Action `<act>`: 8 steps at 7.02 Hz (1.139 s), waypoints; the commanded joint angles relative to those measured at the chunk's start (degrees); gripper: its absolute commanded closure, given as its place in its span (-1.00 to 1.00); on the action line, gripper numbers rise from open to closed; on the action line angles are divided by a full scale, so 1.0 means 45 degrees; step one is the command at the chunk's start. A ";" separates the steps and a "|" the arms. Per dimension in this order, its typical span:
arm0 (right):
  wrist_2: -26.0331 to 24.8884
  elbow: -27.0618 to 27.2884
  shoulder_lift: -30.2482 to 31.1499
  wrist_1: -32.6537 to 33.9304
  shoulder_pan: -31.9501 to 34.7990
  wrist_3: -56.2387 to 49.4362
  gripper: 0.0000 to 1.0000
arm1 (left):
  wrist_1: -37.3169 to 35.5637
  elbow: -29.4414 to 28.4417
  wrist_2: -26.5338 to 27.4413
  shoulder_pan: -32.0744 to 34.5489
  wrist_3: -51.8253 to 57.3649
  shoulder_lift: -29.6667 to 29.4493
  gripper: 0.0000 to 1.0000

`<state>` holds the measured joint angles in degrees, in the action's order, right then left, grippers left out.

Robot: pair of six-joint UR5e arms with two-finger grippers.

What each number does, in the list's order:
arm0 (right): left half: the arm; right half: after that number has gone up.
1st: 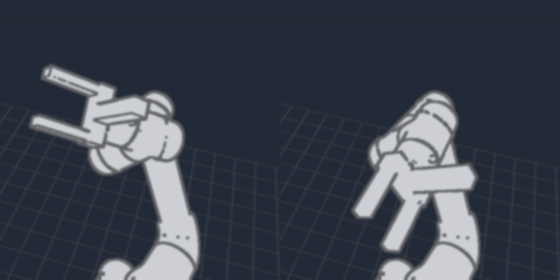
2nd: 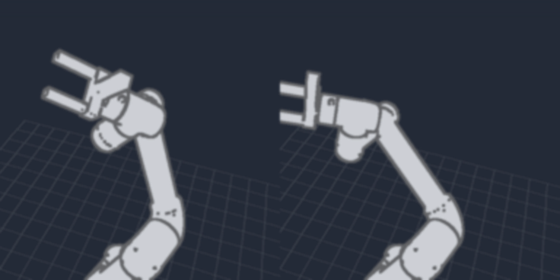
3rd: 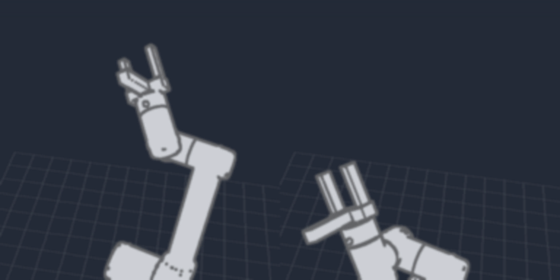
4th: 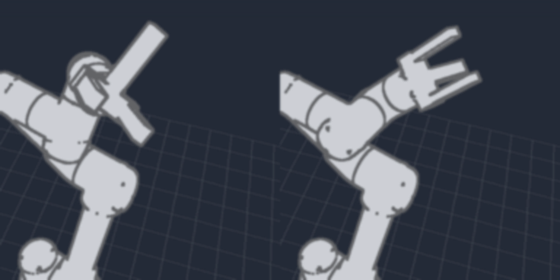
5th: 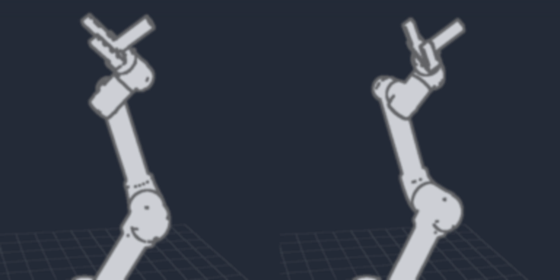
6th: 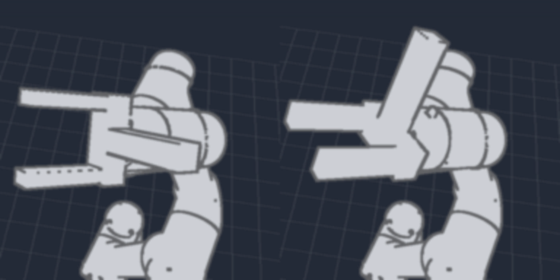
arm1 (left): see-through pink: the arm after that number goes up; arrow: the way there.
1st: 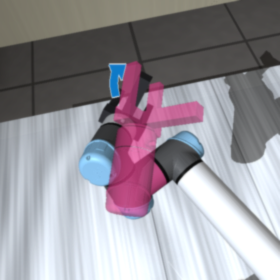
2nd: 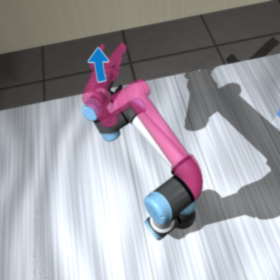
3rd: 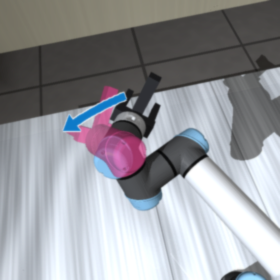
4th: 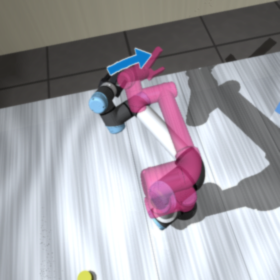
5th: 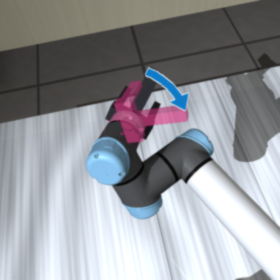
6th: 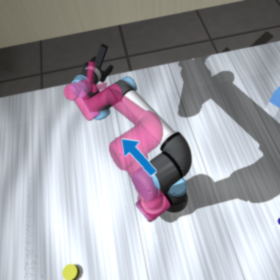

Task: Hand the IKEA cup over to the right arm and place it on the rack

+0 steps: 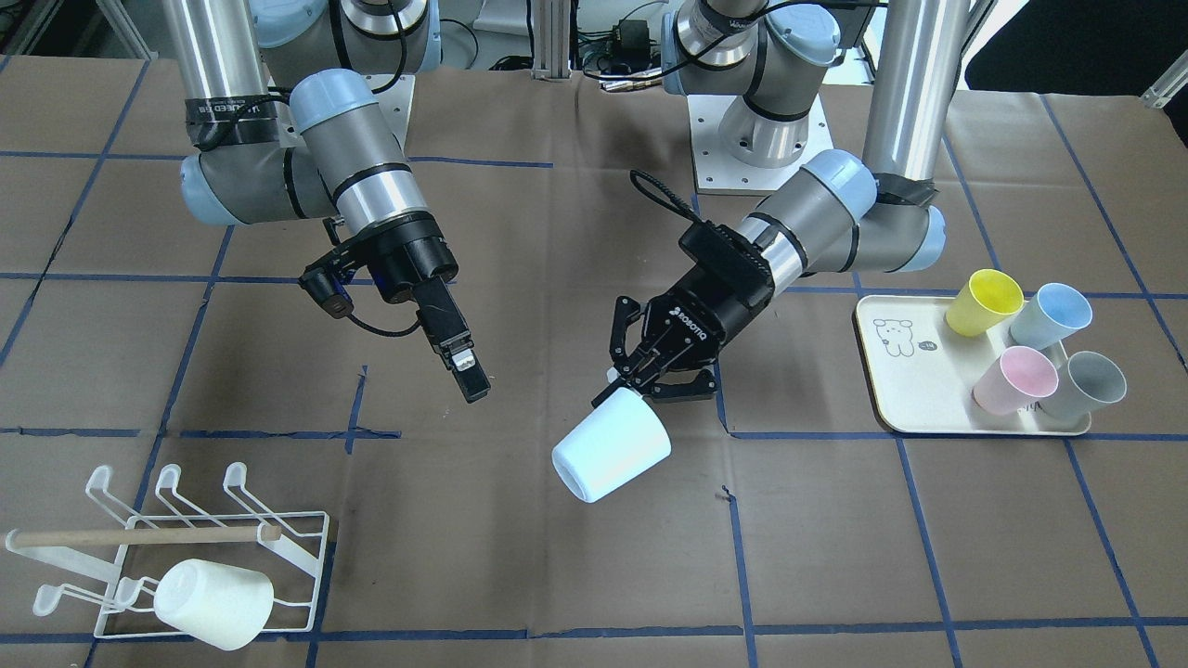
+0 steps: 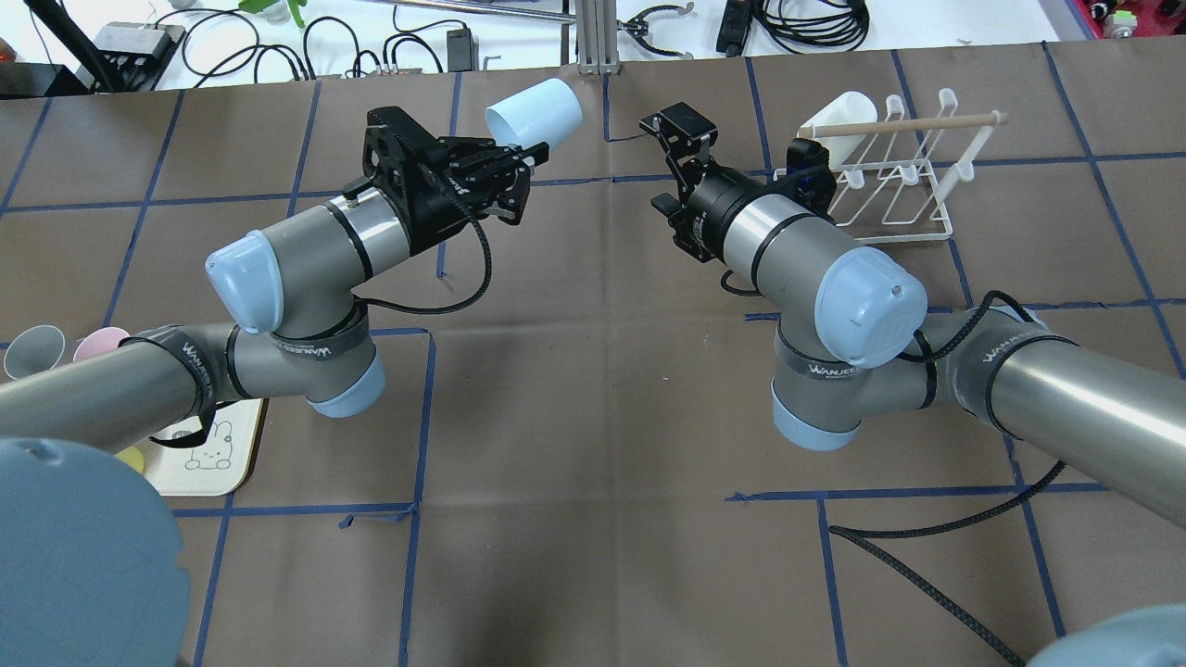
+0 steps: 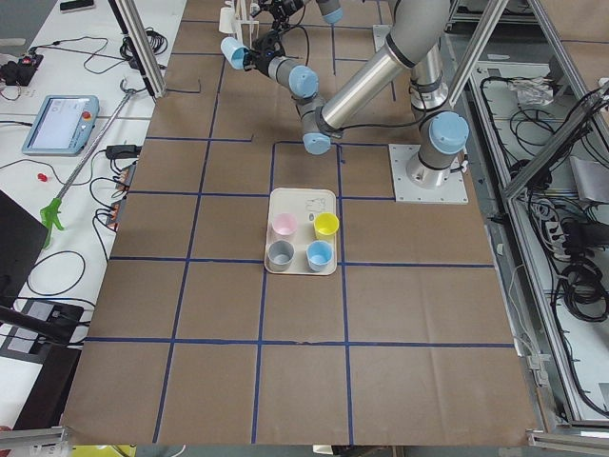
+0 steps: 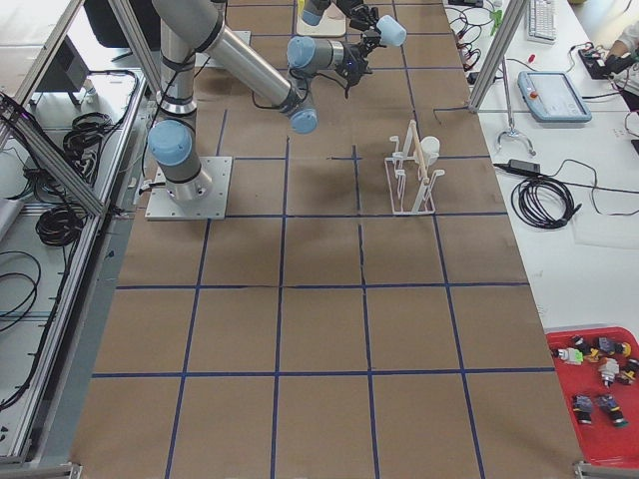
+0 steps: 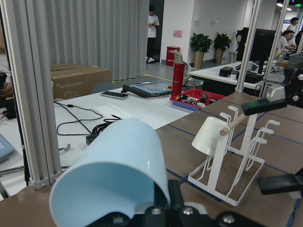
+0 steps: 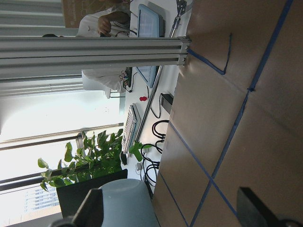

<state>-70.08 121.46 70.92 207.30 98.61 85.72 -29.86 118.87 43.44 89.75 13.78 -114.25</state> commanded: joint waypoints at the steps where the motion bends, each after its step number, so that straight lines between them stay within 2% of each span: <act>1: 0.0006 -0.0291 -0.0251 0.0007 0.0214 0.0015 -0.99 | 0.1042 0.0050 0.1030 0.0680 -0.0133 0.0639 0.98; 2: 0.0006 -0.0407 -0.0271 0.0007 0.0253 0.0150 -0.99 | 0.2209 0.0224 0.1301 0.0660 0.0003 0.1378 0.99; 3: 0.0044 -0.0505 -0.0291 0.0007 0.0254 0.0577 -0.99 | 0.2549 0.0400 0.1671 0.0680 0.0043 0.1618 0.99; 8: 0.0026 -0.1909 -0.1342 0.0046 0.0682 0.1127 -0.99 | 0.2533 0.0421 0.1538 0.0699 0.0063 0.1328 0.99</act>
<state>-69.87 114.25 66.40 207.44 101.02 90.10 -18.47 120.76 50.49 92.87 14.00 -108.11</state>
